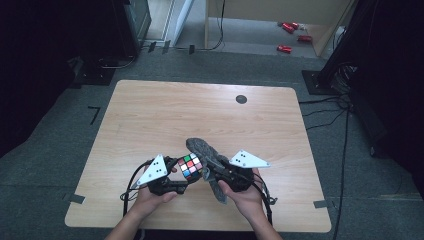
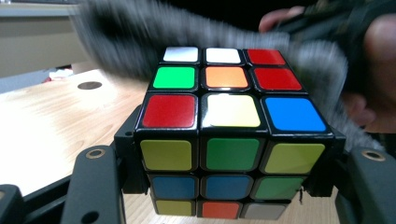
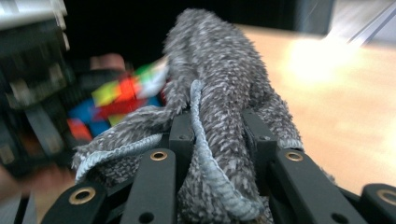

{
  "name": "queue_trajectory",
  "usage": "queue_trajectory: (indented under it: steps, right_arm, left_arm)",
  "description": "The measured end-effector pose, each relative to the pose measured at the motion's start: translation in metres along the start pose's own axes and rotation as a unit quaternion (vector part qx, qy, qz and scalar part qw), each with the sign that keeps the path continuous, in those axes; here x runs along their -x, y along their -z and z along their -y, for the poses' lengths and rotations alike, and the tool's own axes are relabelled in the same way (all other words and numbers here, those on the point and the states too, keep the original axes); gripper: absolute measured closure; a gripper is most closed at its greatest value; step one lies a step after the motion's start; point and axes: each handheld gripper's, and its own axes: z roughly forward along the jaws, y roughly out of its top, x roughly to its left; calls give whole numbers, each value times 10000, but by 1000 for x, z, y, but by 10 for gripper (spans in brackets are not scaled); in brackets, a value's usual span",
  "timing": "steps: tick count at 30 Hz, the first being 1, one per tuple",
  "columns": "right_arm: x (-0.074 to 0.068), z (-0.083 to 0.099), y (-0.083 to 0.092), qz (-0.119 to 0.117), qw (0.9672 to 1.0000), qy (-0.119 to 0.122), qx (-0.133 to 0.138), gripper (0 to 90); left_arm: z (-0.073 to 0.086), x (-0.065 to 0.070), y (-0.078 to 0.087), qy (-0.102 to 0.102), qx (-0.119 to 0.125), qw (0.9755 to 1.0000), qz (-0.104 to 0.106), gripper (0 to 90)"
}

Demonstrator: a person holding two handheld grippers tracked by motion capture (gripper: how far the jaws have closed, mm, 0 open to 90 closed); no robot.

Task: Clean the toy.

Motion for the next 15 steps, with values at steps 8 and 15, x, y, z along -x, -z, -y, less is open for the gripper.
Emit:
queue_trajectory:
  steps: [8,15]
  right_arm:
    - [39,15,-4,521,9974,-72,-502,693]
    - [63,33,-7,1773,9817,21,-700,687]
  left_arm:
    - [0,-14,2,394,-113,9987,-308,351]
    - [0,-20,3,804,-284,9957,-370,350]
